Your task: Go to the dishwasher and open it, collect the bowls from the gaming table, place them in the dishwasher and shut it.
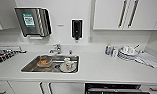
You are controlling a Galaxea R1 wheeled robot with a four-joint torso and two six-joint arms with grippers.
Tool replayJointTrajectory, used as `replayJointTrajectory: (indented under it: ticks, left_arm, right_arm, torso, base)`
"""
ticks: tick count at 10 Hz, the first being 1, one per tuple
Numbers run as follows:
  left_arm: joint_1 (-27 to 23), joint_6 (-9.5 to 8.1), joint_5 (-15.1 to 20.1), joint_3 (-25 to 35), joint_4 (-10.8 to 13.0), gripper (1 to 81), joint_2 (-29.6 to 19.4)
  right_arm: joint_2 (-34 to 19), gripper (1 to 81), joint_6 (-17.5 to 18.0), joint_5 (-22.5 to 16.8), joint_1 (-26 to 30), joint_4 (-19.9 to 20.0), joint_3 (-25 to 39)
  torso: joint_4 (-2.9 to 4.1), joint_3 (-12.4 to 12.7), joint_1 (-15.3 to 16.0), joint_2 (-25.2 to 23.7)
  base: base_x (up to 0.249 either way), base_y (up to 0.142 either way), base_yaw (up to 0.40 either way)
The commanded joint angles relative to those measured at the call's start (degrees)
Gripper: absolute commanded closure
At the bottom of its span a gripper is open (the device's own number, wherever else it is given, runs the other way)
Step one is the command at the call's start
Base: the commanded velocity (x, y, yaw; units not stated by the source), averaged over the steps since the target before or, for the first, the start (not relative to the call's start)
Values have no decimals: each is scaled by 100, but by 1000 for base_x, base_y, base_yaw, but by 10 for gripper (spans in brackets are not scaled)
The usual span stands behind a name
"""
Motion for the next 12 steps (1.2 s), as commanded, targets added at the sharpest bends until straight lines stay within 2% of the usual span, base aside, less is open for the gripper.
replayJointTrajectory:
  ticks: [1,4,12]
  left_arm:
    - [-508,48,128,199,27,10,-190]
    - [-508,48,146,199,27,10,-155]
    - [-403,57,199,199,44,10,-102]
  right_arm:
    - [-96,10,-197,-1542,104,-238,70]
    - [36,10,-205,-1542,17,-264,35]
    - [642,10,-232,-1455,-317,-343,-686]
  torso:
    - [0,0,0,0]
    - [0,0,0,0]
    - [0,-4,2,2]
  base:
    - [-103,0,0]
    - [-86,0,0]
    - [-70,0,0]
